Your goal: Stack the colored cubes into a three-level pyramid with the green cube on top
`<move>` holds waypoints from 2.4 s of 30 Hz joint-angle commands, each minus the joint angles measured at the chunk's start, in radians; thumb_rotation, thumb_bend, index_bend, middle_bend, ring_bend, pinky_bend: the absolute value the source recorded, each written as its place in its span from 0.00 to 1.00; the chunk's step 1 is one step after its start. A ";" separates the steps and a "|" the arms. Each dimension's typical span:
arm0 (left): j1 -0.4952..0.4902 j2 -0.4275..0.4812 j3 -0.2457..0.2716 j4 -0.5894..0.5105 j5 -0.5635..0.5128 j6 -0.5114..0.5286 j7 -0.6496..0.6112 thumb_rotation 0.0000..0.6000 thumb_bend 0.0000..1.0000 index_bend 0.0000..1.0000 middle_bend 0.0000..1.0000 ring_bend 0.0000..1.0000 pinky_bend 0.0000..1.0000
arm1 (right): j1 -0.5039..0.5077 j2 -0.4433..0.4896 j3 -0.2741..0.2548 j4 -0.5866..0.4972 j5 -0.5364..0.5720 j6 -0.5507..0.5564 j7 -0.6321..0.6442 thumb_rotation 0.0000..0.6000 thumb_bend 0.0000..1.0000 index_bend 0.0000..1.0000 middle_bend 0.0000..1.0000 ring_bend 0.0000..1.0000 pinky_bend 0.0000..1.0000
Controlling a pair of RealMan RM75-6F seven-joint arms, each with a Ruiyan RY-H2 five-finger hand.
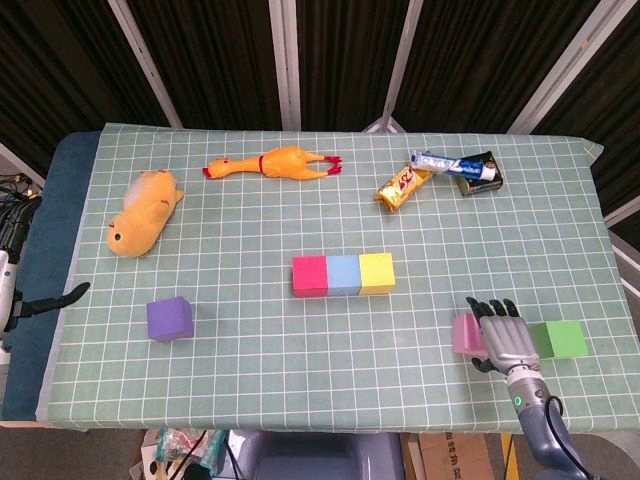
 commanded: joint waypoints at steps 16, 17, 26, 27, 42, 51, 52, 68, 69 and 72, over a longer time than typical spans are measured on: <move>-0.003 -0.008 0.003 0.007 -0.005 -0.005 0.010 1.00 0.07 0.00 0.05 0.02 0.07 | -0.032 -0.035 0.023 0.079 -0.039 -0.025 0.038 1.00 0.34 0.00 0.35 0.28 0.00; -0.004 -0.008 0.003 0.008 -0.006 -0.006 0.012 1.00 0.07 0.00 0.05 0.02 0.07 | -0.032 -0.033 0.026 0.076 -0.045 -0.024 0.040 1.00 0.34 0.00 0.35 0.28 0.00; -0.011 -0.003 0.008 0.010 -0.032 -0.024 0.041 1.00 0.07 0.00 0.05 0.02 0.07 | -0.001 0.030 0.094 -0.001 -0.099 -0.010 0.031 1.00 0.34 0.00 0.35 0.28 0.00; -0.012 -0.002 0.008 0.010 -0.035 -0.026 0.043 1.00 0.07 0.00 0.04 0.02 0.07 | 0.005 0.037 0.103 -0.008 -0.099 -0.011 0.027 1.00 0.34 0.00 0.35 0.28 0.00; -0.030 0.021 0.004 0.008 -0.119 -0.062 0.096 1.00 0.07 0.00 0.04 0.02 0.07 | 0.190 0.131 0.232 -0.049 0.027 -0.133 -0.092 1.00 0.34 0.00 0.35 0.28 0.00; -0.034 0.026 0.000 0.012 -0.132 -0.067 0.086 1.00 0.07 0.00 0.04 0.02 0.07 | 0.310 0.089 0.251 -0.015 0.117 -0.211 -0.155 1.00 0.34 0.00 0.35 0.28 0.00; -0.033 0.027 0.000 0.011 -0.131 -0.065 0.085 1.00 0.07 0.00 0.04 0.02 0.07 | 0.325 0.081 0.254 -0.008 0.131 -0.213 -0.164 1.00 0.34 0.00 0.35 0.28 0.00; -0.033 0.044 -0.004 0.018 -0.145 -0.087 0.039 1.00 0.07 0.00 0.04 0.02 0.07 | 0.535 0.023 0.299 0.037 0.490 -0.228 -0.228 1.00 0.35 0.00 0.35 0.28 0.00; -0.033 0.045 -0.004 0.018 -0.146 -0.088 0.037 1.00 0.07 0.00 0.04 0.02 0.07 | 0.542 0.021 0.298 0.036 0.501 -0.227 -0.231 1.00 0.35 0.00 0.35 0.28 0.00; -0.034 0.047 -0.004 0.018 -0.149 -0.095 0.031 1.00 0.07 0.00 0.04 0.02 0.07 | 0.569 0.014 0.300 0.033 0.550 -0.225 -0.234 1.00 0.34 0.00 0.35 0.28 0.00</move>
